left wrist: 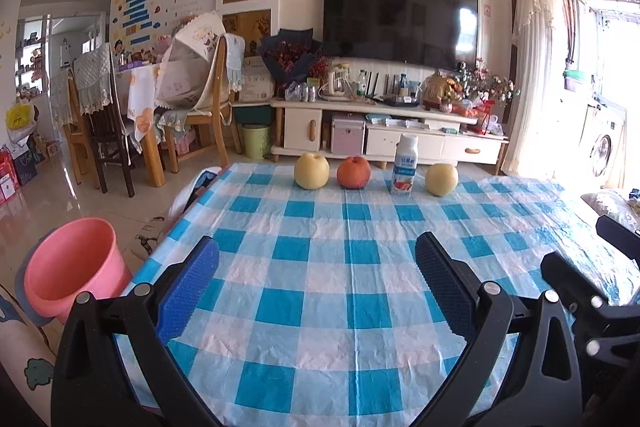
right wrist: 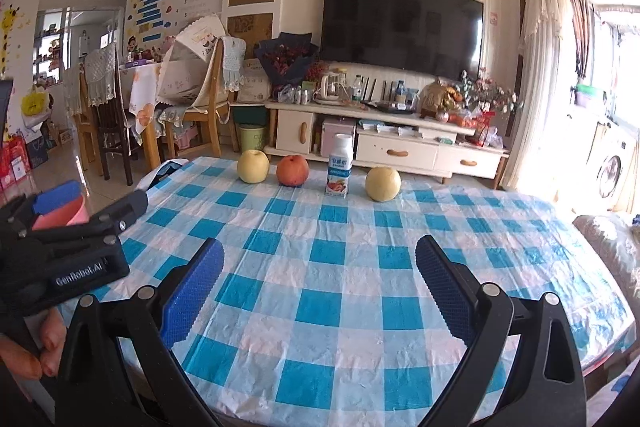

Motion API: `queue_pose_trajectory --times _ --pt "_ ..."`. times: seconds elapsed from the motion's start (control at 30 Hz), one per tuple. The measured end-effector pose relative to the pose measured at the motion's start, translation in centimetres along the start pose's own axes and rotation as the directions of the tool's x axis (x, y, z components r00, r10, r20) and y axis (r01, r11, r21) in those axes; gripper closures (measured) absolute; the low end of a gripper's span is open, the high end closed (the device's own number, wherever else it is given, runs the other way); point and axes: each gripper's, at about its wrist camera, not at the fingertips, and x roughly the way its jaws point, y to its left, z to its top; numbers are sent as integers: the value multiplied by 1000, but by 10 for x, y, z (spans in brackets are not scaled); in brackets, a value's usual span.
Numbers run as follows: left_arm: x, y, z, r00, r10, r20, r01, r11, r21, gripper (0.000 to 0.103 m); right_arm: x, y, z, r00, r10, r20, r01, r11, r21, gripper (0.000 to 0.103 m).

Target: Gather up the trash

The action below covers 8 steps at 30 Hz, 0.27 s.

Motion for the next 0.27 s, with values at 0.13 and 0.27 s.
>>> queue_pose_trajectory --times 0.13,0.27 --pt "64 -13 -12 990 17 -139 -18 1000 -5 4 61 -25 4 993 2 -117 7 997 80 7" --pt "125 -29 -26 964 54 -259 -54 999 5 4 131 -47 -5 967 -31 -254 61 992 110 7"
